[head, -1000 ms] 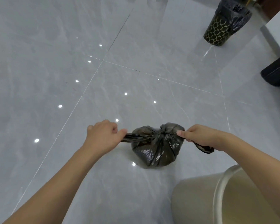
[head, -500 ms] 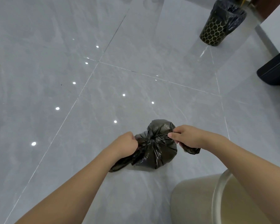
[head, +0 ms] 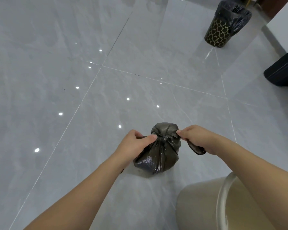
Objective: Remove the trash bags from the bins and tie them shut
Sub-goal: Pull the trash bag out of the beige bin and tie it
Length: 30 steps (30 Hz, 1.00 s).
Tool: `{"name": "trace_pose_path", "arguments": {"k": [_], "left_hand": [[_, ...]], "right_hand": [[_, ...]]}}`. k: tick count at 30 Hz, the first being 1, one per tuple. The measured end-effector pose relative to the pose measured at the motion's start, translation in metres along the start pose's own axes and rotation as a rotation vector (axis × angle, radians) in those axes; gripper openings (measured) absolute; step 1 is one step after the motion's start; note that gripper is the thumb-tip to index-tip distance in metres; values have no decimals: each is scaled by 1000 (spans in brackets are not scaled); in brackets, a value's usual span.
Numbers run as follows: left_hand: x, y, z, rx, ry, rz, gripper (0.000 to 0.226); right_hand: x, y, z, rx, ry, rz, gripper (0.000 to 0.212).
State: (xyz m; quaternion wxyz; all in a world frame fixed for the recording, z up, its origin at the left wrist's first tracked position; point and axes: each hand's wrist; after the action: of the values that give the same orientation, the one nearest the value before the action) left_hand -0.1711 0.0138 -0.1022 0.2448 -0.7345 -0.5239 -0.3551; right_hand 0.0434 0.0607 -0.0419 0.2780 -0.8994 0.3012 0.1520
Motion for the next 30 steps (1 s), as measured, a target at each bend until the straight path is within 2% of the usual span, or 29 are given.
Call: {"name": "trace_pose_path", "arguments": {"k": [3, 5, 7, 10, 12, 14, 16, 19, 22, 24, 26, 30], "left_hand": [[5, 5, -2, -10, 78, -51, 36], [10, 9, 0, 43, 141, 82, 23], [15, 14, -2, 114, 177, 273, 27], [14, 23, -5, 159, 232, 488, 21], [9, 28, -10, 135, 256, 567, 12], [0, 29, -14, 113, 256, 594, 25], [-8, 27, -22, 125, 261, 635, 20], [-11, 16, -36, 133, 273, 901, 19], [-3, -6, -47, 46, 269, 1028, 26], [7, -23, -51, -44, 241, 1086, 25], [17, -37, -52, -66, 222, 1132, 22], [28, -55, -44, -34, 325, 956, 14]], "right_hand": [[-10, -2, -3, -141, -39, 649, 39], [-20, 1, -5, -291, -136, 1012, 35], [-31, 9, -8, -335, -242, 1181, 29], [-44, 23, -8, -245, -320, 1235, 30], [-44, 30, -1, -186, -349, 1233, 29], [-43, 35, 5, -114, -353, 1216, 27], [-40, 40, 10, 11, -358, 1042, 27], [-36, 46, 14, 113, -339, 700, 24], [-35, 50, 18, 84, -291, 420, 20], [-36, 54, 19, 26, -254, 295, 21], [-37, 55, 18, -28, -225, 200, 22], [-37, 55, 13, -177, -232, 176, 17]]}}
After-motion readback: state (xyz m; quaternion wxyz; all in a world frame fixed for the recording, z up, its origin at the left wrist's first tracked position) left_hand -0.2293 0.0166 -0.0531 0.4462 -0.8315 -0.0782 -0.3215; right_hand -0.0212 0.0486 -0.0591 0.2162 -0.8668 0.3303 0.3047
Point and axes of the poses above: each hand's wrist, its own z-axis towards the middle knuckle, its own y-axis out of the palm, x = y × z, and after that the axes turned 15 degrees about -x, right-handed
